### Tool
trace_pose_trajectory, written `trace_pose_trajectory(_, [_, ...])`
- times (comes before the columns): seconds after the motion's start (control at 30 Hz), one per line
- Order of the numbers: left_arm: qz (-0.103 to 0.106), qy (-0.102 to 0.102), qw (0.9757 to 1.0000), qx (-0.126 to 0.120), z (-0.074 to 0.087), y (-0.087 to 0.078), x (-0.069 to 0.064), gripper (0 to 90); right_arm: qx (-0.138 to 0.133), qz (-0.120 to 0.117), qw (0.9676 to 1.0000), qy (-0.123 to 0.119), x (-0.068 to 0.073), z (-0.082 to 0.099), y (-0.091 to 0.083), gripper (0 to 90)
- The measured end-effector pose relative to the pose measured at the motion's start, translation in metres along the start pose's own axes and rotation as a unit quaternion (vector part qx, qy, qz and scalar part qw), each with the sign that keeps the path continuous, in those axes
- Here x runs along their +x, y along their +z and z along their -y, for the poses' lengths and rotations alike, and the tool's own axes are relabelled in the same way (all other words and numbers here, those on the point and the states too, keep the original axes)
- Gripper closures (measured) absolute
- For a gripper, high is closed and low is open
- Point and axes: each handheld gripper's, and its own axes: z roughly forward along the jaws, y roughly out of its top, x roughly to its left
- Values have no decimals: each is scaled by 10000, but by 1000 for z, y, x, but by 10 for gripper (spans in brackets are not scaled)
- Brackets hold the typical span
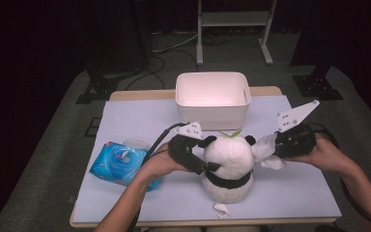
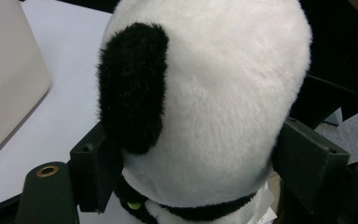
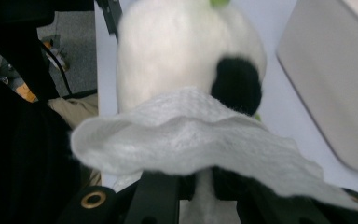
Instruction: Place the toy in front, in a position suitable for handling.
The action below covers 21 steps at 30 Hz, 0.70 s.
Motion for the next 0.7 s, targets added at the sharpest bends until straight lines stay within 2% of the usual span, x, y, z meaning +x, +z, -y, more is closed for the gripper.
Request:
trace_pose_trajectory(0.13, [-9, 65, 9999, 103, -3, 1, -2, 223, 88, 49, 9997, -206, 2, -20, -1, 809])
trace_pose_trajectory(0.37, [0, 105, 9999, 116, -4, 1, -5, 223, 123, 28, 9992, -375, 2, -45, 0, 808])
trace_pose_trajectory(0.5, [13, 97, 9999, 91, -3, 0, -5, 224, 175, 9, 9992, -353, 1, -46, 0, 808])
trace_pose_trajectory(0.7, [91, 27, 10000, 0, 1, 3, -4, 200, 178, -78, 9996, -205, -1, -33, 6, 810])
